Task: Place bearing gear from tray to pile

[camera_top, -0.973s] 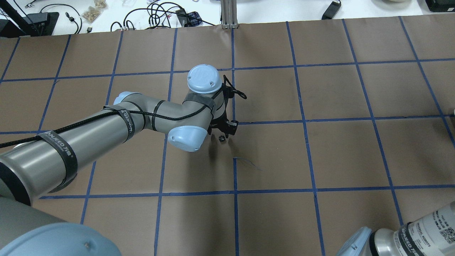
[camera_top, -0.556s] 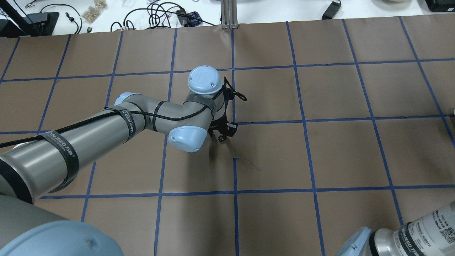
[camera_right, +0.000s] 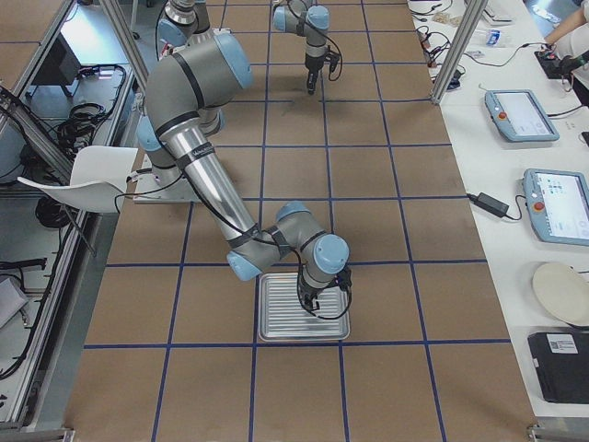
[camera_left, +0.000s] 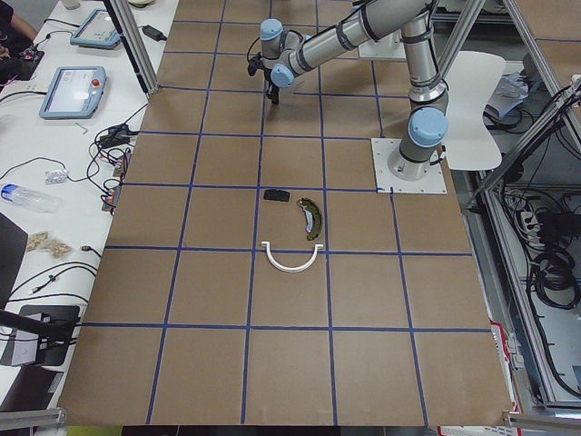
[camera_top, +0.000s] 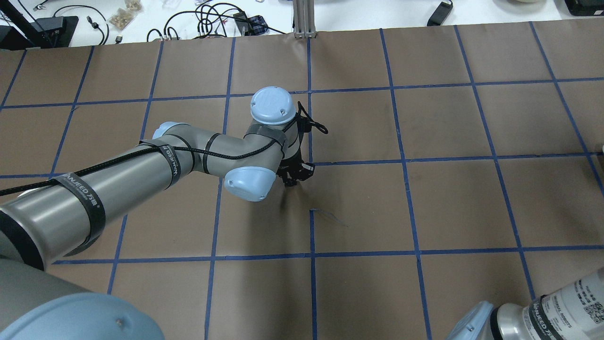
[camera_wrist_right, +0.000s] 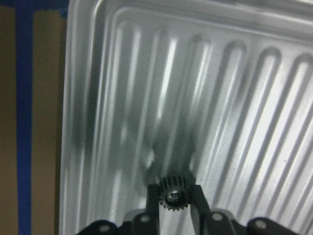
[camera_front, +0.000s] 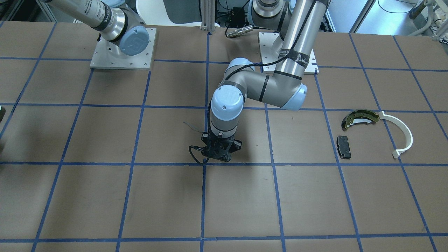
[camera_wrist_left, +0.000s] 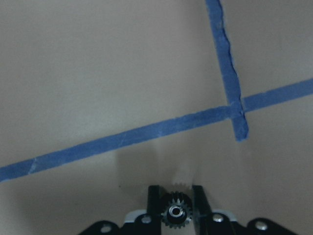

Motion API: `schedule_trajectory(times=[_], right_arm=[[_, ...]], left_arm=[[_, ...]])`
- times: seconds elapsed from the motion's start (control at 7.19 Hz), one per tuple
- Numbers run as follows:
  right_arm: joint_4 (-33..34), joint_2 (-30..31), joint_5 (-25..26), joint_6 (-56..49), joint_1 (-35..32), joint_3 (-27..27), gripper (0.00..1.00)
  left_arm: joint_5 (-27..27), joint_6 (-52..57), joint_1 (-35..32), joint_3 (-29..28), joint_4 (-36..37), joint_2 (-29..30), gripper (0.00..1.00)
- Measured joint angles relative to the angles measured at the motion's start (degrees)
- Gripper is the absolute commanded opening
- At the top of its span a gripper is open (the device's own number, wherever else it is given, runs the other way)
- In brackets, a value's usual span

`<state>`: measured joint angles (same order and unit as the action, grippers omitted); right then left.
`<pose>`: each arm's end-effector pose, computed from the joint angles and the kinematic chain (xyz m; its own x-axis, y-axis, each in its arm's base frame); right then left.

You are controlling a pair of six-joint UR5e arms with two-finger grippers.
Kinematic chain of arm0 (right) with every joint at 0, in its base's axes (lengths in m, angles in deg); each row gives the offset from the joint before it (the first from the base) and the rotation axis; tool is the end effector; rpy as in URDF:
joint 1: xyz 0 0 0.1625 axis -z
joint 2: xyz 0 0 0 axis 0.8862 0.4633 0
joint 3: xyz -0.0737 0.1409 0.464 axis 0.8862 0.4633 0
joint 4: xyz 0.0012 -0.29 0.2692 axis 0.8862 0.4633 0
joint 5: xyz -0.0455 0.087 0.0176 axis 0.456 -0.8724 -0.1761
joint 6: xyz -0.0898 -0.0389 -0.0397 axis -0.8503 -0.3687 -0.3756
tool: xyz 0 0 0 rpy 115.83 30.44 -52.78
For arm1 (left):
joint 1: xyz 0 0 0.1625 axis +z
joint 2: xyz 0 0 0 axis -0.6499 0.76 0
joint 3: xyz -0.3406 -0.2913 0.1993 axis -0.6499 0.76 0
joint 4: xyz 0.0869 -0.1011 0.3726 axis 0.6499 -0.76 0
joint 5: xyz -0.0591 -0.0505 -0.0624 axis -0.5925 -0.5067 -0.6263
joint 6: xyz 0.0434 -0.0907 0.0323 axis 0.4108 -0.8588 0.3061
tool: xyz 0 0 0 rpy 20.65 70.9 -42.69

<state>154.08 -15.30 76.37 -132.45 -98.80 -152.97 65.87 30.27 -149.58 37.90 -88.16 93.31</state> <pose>-0.4737 -0.4948 0.2458 -0.9804 -0.1968 0.0015 -0.1938 0.9665 0.1681 -0.3247 -0.5264 0.2460 -0.9652 0.2610 0.0168 0.2612 0.9652 0.0115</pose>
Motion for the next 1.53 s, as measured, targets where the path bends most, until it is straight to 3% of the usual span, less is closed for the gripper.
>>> schedule_trajectory(times=[0.28,0.56,0.83,1.11,1.53], right_arm=[[-4.95,5.27,0.91,2.12,-1.27,-0.07,0.00],[-11.92,13.01,0.74,11.78,-8.55,-3.22,0.00],[-13.57,20.95,-0.68,28.89,-21.82,-11.33,0.00],[-13.93,25.04,-6.77,47.73,-34.85,-17.77,0.00],[-10.07,25.56,-10.16,73.02,-58.30,-19.37,0.00]], left_arm=[[0.50,3.17,3.19,-2.80,-6.46,-2.59,0.00],[1.53,9.25,11.59,-9.01,-18.33,-5.01,0.00],[4.10,16.55,20.88,-11.81,-24.45,-7.01,0.00],[4.80,26.24,31.57,-11.64,-25.71,-7.62,0.00],[5.85,36.55,43.61,-8.21,-25.10,-7.40,0.00]])
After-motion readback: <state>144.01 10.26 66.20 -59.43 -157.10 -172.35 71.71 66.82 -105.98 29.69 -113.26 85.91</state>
